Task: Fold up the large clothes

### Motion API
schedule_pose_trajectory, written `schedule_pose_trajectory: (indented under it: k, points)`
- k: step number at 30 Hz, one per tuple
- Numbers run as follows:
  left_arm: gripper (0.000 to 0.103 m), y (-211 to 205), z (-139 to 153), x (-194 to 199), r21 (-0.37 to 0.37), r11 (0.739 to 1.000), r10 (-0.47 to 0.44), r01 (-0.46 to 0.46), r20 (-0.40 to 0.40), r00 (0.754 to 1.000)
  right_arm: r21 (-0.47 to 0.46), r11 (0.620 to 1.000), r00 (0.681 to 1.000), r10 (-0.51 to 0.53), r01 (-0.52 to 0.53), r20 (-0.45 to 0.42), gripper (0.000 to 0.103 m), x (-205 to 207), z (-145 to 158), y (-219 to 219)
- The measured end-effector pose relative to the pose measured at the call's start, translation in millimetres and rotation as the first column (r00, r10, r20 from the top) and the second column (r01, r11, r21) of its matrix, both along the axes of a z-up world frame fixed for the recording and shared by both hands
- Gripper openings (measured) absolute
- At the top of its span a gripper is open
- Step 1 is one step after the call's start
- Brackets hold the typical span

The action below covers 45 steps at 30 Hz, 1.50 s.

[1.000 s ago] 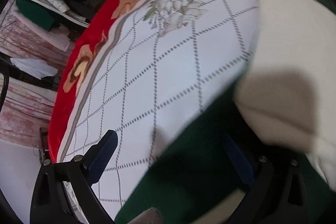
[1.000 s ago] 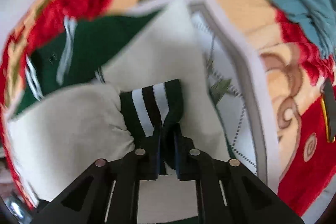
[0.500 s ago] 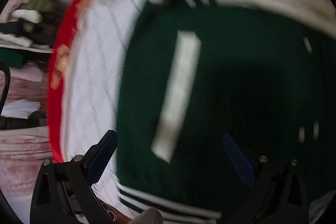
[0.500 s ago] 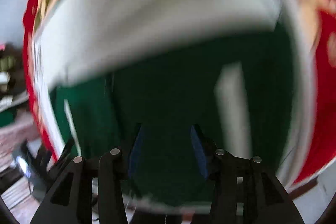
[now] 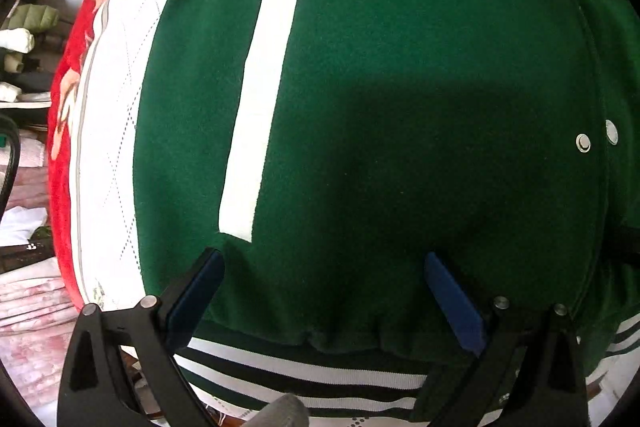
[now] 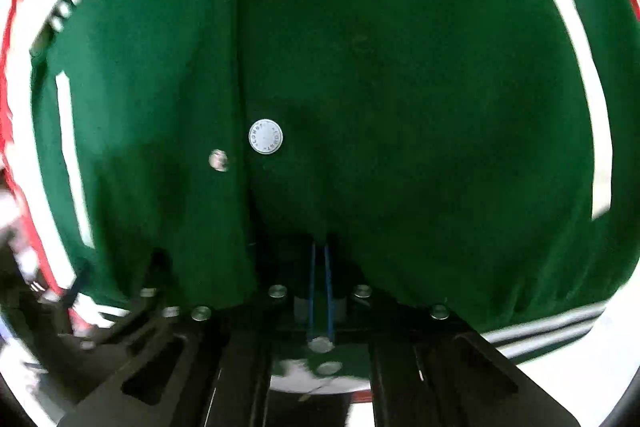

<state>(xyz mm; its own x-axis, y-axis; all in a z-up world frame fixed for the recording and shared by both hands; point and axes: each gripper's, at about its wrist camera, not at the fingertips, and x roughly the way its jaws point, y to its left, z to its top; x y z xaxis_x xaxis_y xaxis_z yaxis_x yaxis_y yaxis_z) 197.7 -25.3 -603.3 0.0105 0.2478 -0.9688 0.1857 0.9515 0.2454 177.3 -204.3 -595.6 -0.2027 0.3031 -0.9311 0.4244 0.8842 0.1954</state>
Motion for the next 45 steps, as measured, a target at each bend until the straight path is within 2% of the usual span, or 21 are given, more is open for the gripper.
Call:
schedule_pose_trajectory:
  k: [4,6,8,9,10,11,12,13,14,16,19,23,25,28,31,32,33,36,38,41,45]
  points:
    - [0.103,4,1,2,-0.022,1.0,0.008,-0.008,0.003,1.0,-0.005,0.998,0.997,0.07,-0.07,0.02,0.005,-8,11,8]
    - [0.103,7,6,4,-0.032,0.999,0.023,-0.023,-0.003,1.0,0.065,0.995,0.996,0.072,-0.069,-0.045,0.009,-8,-7,4]
    - [0.103,11,20,7,-0.043,0.998,0.047,-0.046,0.018,0.999,0.173,0.985,0.998,-0.003,0.013,-0.061,0.011,-6,-2,-15]
    - [0.103,12,28,9,-0.051,0.997,0.055,-0.054,0.035,0.998,0.208,0.976,0.998,-0.049,0.058,-0.049,0.016,-6,6,-27]
    - [0.103,9,40,12,-0.063,0.996,0.062,-0.058,0.056,0.997,0.223,0.97,0.995,-0.094,0.098,-0.029,0.03,-7,17,-41]
    - [0.103,6,47,13,-0.069,0.996,0.064,-0.059,0.072,0.995,0.215,0.967,0.99,-0.138,0.135,0.001,0.038,-11,34,-61]
    - [0.103,1,55,15,-0.077,0.995,0.066,-0.059,0.085,0.994,0.174,0.97,0.984,-0.177,0.169,0.032,0.049,-18,54,-85]
    - [0.103,-7,62,16,-0.088,0.994,0.065,-0.057,0.097,0.993,0.131,0.973,0.979,-0.199,0.19,0.052,0.054,-27,68,-105]
    - [0.103,-19,68,17,-0.101,0.994,0.06,-0.049,0.107,0.992,0.058,0.977,0.975,-0.211,0.207,0.067,0.054,-41,85,-130]
    - [0.103,-46,72,15,-0.111,0.993,0.048,-0.035,0.119,0.992,-0.033,0.976,0.976,-0.211,0.213,0.051,0.054,-65,92,-177]
    - [0.103,-85,68,16,-0.11,0.994,0.033,-0.021,0.115,0.993,-0.036,0.965,0.965,-0.262,0.261,-0.018,0.054,-99,81,-231]
    - [0.103,-130,46,-5,-0.056,0.998,0.027,-0.021,0.105,0.994,0.05,0.953,0.954,-0.296,0.298,-0.05,0.054,-121,59,-260]
    - [0.103,-149,26,-13,0.012,0.999,0.035,-0.036,0.087,0.996,0.148,0.944,0.956,-0.286,0.293,-0.071,0.054,-135,45,-263]
    - [0.103,-153,4,-20,0.097,0.992,0.076,-0.082,0.068,0.995,0.272,0.912,0.952,-0.299,0.307,-0.071,0.054,-151,38,-282]
    - [0.103,-150,-3,-19,0.111,0.982,0.143,-0.153,0.094,0.985,0.376,0.887,0.961,-0.273,0.268,-0.042,0.054,-155,17,-287]
    - [0.103,-152,-2,-19,0.118,0.98,0.152,-0.163,0.096,0.984,0.382,0.893,0.969,-0.243,0.236,-0.031,0.051,-149,11,-287]
    - [0.103,-154,-3,-17,0.129,0.978,0.153,-0.165,0.099,0.983,0.36,0.908,0.975,-0.223,0.214,-0.016,0.023,-145,7,-282]
    - [0.103,-168,4,-21,0.166,0.975,0.129,-0.147,0.114,0.985,0.282,0.936,0.976,-0.214,0.212,-0.023,0.017,-146,-3,-293]
    - [0.103,-179,9,-28,0.184,0.973,0.118,-0.14,0.124,0.985,0.242,0.958,0.988,-0.152,0.152,-0.018,0.018,-137,4,-294]
    - [0.103,-194,24,-39,0.192,0.973,0.1,-0.128,0.15,0.984,0.237,0.969,0.997,-0.067,0.072,-0.029,0.025,-126,15,-288]
    - [0.103,-195,59,-44,0.209,0.976,0.02,-0.065,0.211,0.977,0.163,0.986,0.998,-0.023,0.013,0.064,0.062,-114,52,-299]
